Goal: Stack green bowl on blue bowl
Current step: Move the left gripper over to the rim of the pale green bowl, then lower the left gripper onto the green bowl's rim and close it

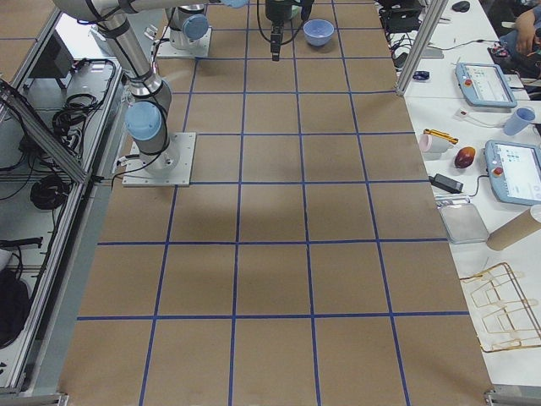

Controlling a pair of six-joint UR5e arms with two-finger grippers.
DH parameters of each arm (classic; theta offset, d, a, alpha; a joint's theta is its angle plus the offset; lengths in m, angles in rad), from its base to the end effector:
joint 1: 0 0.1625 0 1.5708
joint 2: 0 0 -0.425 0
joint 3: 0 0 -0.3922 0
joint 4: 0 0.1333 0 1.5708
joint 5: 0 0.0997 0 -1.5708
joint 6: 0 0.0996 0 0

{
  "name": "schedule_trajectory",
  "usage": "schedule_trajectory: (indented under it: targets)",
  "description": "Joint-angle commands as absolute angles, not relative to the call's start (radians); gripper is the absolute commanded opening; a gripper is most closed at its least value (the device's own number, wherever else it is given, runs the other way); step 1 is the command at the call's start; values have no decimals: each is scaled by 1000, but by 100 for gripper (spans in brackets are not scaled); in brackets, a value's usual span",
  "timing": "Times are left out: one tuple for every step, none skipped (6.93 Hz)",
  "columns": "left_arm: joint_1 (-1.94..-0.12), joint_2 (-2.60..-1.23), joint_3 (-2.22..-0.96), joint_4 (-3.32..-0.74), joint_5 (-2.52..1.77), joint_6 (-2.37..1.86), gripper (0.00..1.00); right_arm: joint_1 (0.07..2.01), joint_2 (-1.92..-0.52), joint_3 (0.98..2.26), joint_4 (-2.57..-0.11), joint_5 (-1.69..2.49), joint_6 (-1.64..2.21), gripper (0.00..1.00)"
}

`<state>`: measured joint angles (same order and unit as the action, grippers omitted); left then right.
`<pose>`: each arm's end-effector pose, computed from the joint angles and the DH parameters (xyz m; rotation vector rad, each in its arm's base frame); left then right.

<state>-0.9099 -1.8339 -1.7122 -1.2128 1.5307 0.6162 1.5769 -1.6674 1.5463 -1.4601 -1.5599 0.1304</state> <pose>0.2391 -0.5311 0.3145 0.0703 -3.0808 -0.0207 0.1371 -0.4482 0.5343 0.1943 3.1239 -0.0151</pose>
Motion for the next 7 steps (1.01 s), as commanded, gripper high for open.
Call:
schedule_trajectory:
  targets:
    - [-868,-1938,-1755,-1026,1532,712,100,1577,-1667,1546,-1460,-1560,130,100]
    - [-832,-1977,-1772,-964,1534,795,100,1577,-1667,1546,-1460,-1559,130,100]
    - [-818,-2003,-1770,-960,1528,802,100,1577,-1667,1546,-1460,-1559,130,100]
    - [-816,-2011,-1773,-960,1522,804,100,1577,-1667,1546,-1459,-1560,130,100]
    - [-816,-2022,-1775,-960,1519,810,100,1577,-1667,1546,-1459,-1559,130,100]
    - [-816,-2032,-1776,-962,1519,830,100,1577,-1667,1546,-1459,-1560,130,100]
    - [-816,-2031,-1775,-975,1520,837,88,1577,-1667,1546,-1459,-1559,130,100]
